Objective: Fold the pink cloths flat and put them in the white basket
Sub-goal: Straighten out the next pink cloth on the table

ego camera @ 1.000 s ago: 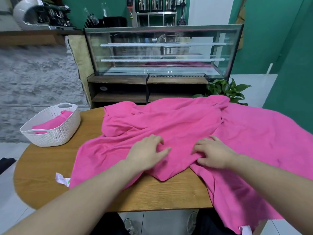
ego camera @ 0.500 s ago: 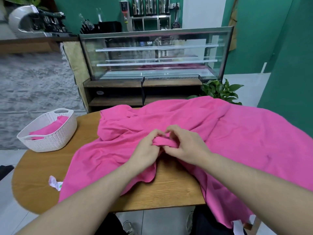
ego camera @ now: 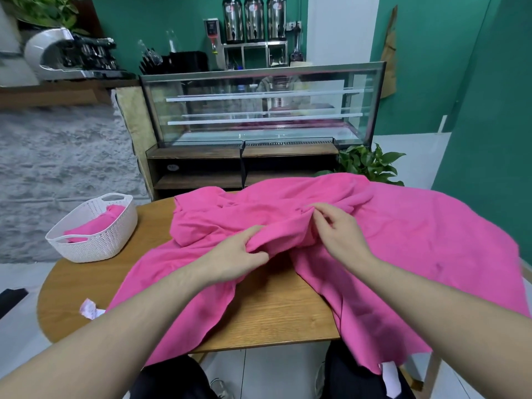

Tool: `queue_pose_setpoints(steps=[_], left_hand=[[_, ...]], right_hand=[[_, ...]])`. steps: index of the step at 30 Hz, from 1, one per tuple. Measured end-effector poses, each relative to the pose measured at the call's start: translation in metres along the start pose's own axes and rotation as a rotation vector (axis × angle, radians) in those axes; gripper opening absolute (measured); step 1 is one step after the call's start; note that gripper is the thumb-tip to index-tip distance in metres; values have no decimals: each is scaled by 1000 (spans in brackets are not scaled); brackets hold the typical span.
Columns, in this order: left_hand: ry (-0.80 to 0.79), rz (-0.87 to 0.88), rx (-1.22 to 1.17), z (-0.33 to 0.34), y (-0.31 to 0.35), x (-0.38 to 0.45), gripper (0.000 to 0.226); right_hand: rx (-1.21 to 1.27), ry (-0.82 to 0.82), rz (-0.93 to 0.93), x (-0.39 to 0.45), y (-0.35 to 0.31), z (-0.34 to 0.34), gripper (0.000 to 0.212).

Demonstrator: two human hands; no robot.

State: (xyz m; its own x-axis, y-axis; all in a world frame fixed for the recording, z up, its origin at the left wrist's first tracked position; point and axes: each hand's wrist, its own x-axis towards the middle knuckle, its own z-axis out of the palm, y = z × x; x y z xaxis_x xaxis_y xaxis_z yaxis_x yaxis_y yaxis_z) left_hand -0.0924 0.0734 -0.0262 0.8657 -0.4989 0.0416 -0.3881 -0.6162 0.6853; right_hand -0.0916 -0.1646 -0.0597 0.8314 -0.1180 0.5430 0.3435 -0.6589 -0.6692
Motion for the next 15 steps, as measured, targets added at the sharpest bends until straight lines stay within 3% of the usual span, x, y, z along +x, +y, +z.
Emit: queue_pose_setpoints(steps=[5,7,12,15], left_hand=[[5,3,124,-2,12,-2,10],[23,-6,177,-3,20,-2,15],[-41,-31,188,-5,45,-10,19],[-117,-99,166,-4,53,-17,29]], right_hand=[[126,51,35,8,-33,-29,17],[157,23,58,10,-46,-41,19],[102,-110,121,12,-70,-71,23],[5,-305,200,6,-79,-89,27]])
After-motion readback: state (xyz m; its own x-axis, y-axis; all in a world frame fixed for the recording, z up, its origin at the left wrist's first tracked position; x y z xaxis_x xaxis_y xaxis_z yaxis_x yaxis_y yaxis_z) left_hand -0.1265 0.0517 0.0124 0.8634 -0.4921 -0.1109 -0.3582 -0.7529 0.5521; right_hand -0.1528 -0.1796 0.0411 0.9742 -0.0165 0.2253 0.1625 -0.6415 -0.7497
